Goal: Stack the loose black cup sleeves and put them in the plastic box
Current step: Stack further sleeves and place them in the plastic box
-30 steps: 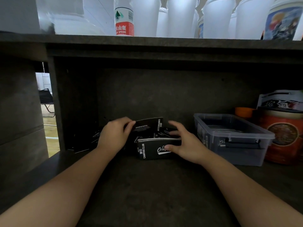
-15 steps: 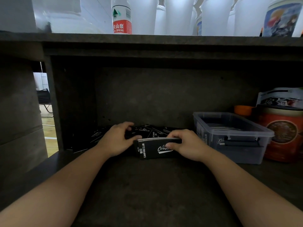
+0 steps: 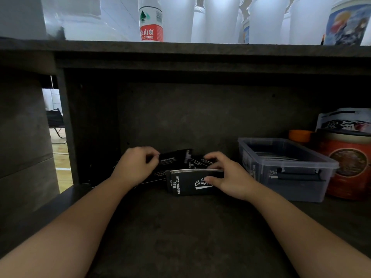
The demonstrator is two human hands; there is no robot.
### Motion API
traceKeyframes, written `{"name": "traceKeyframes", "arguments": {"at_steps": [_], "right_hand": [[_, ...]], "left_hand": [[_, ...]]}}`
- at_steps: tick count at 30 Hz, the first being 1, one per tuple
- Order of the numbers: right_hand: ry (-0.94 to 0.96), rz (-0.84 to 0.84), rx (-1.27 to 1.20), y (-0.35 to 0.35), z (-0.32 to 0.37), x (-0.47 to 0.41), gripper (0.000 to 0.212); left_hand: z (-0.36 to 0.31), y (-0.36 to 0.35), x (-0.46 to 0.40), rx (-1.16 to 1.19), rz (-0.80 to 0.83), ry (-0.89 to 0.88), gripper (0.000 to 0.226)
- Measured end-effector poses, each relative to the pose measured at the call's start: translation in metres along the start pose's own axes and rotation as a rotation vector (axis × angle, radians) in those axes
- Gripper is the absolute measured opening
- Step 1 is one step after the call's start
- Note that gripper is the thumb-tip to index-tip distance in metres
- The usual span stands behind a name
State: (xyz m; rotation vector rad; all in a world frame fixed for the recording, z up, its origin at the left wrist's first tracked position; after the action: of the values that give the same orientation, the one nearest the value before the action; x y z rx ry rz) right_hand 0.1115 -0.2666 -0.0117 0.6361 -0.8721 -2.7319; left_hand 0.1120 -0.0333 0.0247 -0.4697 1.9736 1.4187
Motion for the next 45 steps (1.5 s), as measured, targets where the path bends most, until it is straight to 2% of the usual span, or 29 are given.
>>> {"name": "traceKeyframes", "arguments": {"at_steps": [1, 2, 4, 5, 8, 10, 11, 12, 14, 15, 17, 19, 20, 21, 24, 26, 29, 31, 33, 35, 37, 40, 42, 45], "right_hand": [[-0.007, -0.013, 0.001, 0.001, 0.0, 0.0, 0.068], [-0.01, -0.022, -0.001, 0.002, -0.001, 0.0, 0.079], [-0.004, -0.032, -0.003, 0.002, 0.0, 0.0, 0.085], [0.004, -0.027, 0.005, 0.001, 0.0, 0.0, 0.078], [0.059, 0.016, 0.049, -0.005, 0.004, -0.002, 0.033], [0.071, 0.029, 0.045, -0.007, 0.006, -0.002, 0.017], [0.071, 0.029, 0.041, -0.006, 0.006, -0.002, 0.014], [0.071, 0.027, 0.038, -0.006, 0.006, -0.002, 0.013], [0.07, 0.025, 0.038, -0.005, 0.007, -0.002, 0.011], [0.07, 0.024, 0.043, -0.004, 0.007, -0.002, 0.01], [0.062, 0.03, 0.052, -0.005, 0.006, -0.002, 0.011], [0.056, 0.033, 0.053, -0.006, 0.005, -0.003, 0.013], [0.055, 0.031, 0.051, -0.005, 0.005, -0.003, 0.012], [0.053, 0.03, 0.048, -0.005, 0.006, -0.002, 0.012], [0.051, 0.032, 0.048, -0.005, 0.006, 0.0, 0.012], [0.045, 0.034, 0.047, -0.005, 0.005, 0.0, 0.012], [0.044, 0.034, 0.038, -0.005, 0.006, -0.001, 0.015], [0.04, 0.025, 0.026, -0.004, 0.005, -0.001, 0.025], [0.019, 0.014, 0.006, -0.003, 0.001, -0.001, 0.039], [0.004, 0.005, -0.001, -0.002, -0.003, -0.003, 0.048], [0.004, -0.003, -0.006, -0.002, -0.004, -0.003, 0.051], [0.012, 0.006, 0.008, -0.003, -0.002, -0.002, 0.048], [0.033, 0.019, 0.024, -0.005, 0.002, -0.002, 0.038], [0.061, 0.046, 0.003, -0.008, 0.006, -0.002, 0.025]], "left_hand": [[0.001, 0.003, 0.0, 0.077, -0.015, -0.004, 0.015], [-0.002, -0.002, 0.001, 0.145, 0.037, -0.033, 0.016], [-0.016, -0.025, 0.007, 0.25, 0.261, -0.089, 0.028], [-0.022, -0.038, 0.012, 0.325, 0.374, -0.086, 0.033], [-0.036, -0.06, 0.022, 0.716, 0.607, 0.05, 0.033], [-0.034, -0.065, 0.024, 0.899, 0.649, 0.169, 0.041], [-0.026, -0.062, 0.021, 0.916, 0.588, 0.22, 0.04], [-0.009, -0.054, 0.014, 0.848, 0.455, 0.272, 0.031], [0.033, -0.028, 0.003, 0.397, 0.169, 0.342, 0.021], [0.048, -0.021, 0.002, 0.125, 0.137, 0.367, 0.037], [0.072, -0.035, 0.014, -0.266, 0.375, 0.458, 0.085], [0.08, -0.056, 0.032, -0.432, 0.656, 0.474, 0.11], [0.078, -0.062, 0.036, -0.443, 0.703, 0.453, 0.11], [0.072, -0.062, 0.033, -0.413, 0.673, 0.427, 0.102], [0.061, -0.043, 0.016, -0.208, 0.418, 0.423, 0.05], [0.059, -0.029, 0.014, -0.123, 0.281, 0.444, 0.026], [0.05, 0.005, 0.01, -0.09, 0.013, 0.39, 0.02], [0.04, 0.021, 0.006, -0.021, -0.128, 0.296, 0.013], [0.023, 0.015, 0.001, -0.001, -0.1, 0.139, 0.008], [0.007, 0.001, -0.002, 0.026, 0.007, -0.008, 0.009], [-0.011, -0.014, 0.001, 0.175, 0.143, -0.109, 0.015], [-0.033, -0.035, 0.01, 0.428, 0.354, -0.096, 0.021], [-0.038, -0.033, 0.01, 0.569, 0.327, -0.029, 0.033], [-0.038, -0.031, 0.008, 0.693, 0.255, 0.068, 0.039]]}}
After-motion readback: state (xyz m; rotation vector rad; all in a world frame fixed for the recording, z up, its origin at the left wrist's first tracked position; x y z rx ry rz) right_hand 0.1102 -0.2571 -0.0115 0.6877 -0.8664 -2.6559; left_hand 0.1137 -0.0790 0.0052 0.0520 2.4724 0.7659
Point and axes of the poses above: each hand's wrist, its own x-axis away from the middle knuckle, its own y-axis out of the back of the hand, z = x × y, the point moved 10 cm from there along -x, towards the middle knuckle, and after that the axes turned 11 degrees about -x, right-handed, at the moved point
